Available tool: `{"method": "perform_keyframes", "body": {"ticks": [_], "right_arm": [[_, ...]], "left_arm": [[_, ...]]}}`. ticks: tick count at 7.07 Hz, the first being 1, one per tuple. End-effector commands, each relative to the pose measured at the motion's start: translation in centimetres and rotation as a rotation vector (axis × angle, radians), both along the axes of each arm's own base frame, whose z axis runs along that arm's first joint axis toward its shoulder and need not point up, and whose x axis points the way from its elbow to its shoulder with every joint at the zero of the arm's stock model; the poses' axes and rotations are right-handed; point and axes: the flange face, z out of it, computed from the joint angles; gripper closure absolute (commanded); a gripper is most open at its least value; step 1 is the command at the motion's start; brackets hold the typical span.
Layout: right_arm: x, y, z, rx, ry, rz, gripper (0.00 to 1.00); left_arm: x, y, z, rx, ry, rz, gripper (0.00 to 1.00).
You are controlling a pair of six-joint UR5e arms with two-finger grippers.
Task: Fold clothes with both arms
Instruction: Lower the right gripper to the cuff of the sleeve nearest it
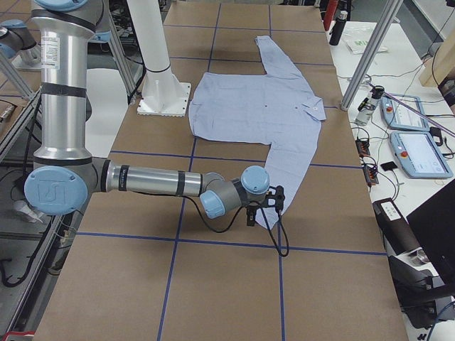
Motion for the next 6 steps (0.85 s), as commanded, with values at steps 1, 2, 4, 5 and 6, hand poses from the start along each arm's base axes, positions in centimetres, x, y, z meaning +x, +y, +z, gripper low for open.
{"method": "perform_keyframes", "body": {"ticks": [1,2,4,5,6], "right_arm": [[-1.4,-0.2,1.7,-0.083,0.006,0.025,0.0],[-3.0,-0.4,1.3,-0.126,0.004,0.033,0.0],[-4.6,-1.2,0.2,-0.106,0.015,0.023,0.0],[-4.8,-1.4,-0.3,-0.086,0.011,0.023,0.0],[-4.7,-1.3,-0.3,-0.033,-0.001,0.029,0.0]], "left_arm": [[0.0,0.0,0.1,0.003,0.001,0.0,0.0],[0.0,0.1,0.2,-0.002,0.002,0.0,0.0],[0.1,0.1,0.2,-0.002,0.002,0.002,0.0],[0.1,0.1,0.2,-0.003,0.003,0.001,0.0],[0.0,0.1,0.2,-0.002,0.002,0.0,0.0]]}}
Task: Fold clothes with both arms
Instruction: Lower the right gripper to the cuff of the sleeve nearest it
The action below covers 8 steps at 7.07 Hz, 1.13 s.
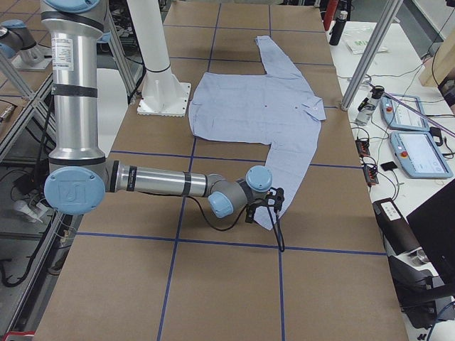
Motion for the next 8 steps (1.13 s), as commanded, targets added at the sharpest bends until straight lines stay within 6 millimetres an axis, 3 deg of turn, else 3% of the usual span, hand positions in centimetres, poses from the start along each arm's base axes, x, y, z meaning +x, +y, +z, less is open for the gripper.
{"method": "perform_keyframes", "body": {"ticks": [1,3,4,5,8], "right_arm": [[-0.5,-0.1,-0.4,0.062,-0.006,0.0,0.0],[-1.4,-0.1,0.0,0.023,0.018,0.021,0.01],[-2.0,-1.1,0.1,-0.051,0.014,0.071,0.03],[-1.9,-1.0,0.4,-0.109,0.015,0.11,0.08],[-1.6,-0.2,2.5,-0.148,0.034,0.113,0.09]], "left_arm": [[0.0,0.0,0.1,-0.002,0.0,0.0,0.0],[0.0,0.0,0.0,-0.001,0.0,0.0,0.0],[0.0,0.0,0.0,-0.001,0.0,0.0,0.0],[0.0,0.0,0.0,-0.002,0.0,0.0,0.0],[0.0,0.0,0.0,-0.002,0.001,-0.001,0.0]]}}
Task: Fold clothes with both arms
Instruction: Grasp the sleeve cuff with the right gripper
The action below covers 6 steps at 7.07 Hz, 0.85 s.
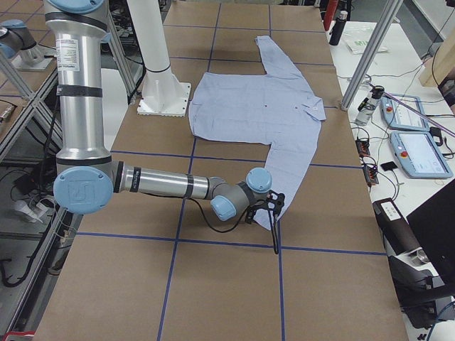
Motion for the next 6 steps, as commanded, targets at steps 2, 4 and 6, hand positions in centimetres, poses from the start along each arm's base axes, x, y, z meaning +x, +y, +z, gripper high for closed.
{"method": "perform_keyframes", "body": {"ticks": [2,4,6], "right_arm": [[0.07,0.28,1.54,-0.031,0.013,0.002,0.09],[-0.17,-0.33,1.56,-0.033,0.015,0.004,0.09],[-0.28,-0.59,1.77,-0.073,0.016,0.033,0.15]], "left_arm": [[0.0,0.0,-0.01,0.001,0.0,0.0,0.0],[-0.08,0.0,0.0,0.001,-0.002,-0.002,0.0],[-0.08,0.0,-0.08,0.003,-0.002,-0.002,0.0]]}}
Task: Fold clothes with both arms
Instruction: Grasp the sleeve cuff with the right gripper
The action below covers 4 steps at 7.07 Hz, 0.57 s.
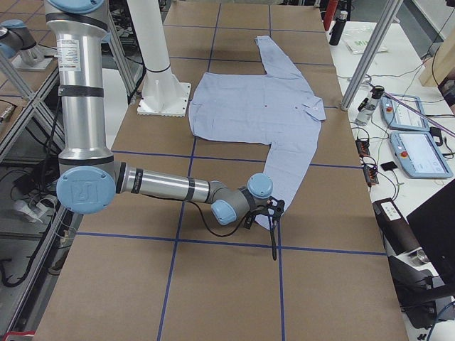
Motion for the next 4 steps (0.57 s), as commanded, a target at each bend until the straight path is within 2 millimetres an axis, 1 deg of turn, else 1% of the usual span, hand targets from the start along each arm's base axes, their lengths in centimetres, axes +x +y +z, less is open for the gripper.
{"method": "perform_keyframes", "body": {"ticks": [1,2,3,4], "right_arm": [[-0.08,-0.17,-0.04,-0.034,-0.002,0.026,0.15],[-0.07,-0.17,0.04,-0.035,0.0,0.027,0.16],[-0.08,-0.18,-0.03,-0.033,-0.001,0.027,0.3],[-0.05,-0.22,0.01,-0.031,0.004,0.03,0.51]], "left_arm": [[0.0,0.0,-0.06,0.001,0.0,0.0,0.0],[0.0,0.0,-0.06,0.002,-0.001,0.001,0.0],[0.0,0.0,-0.06,0.002,-0.001,0.001,0.0],[-0.01,-0.01,-0.05,0.003,-0.003,0.001,0.0]]}}
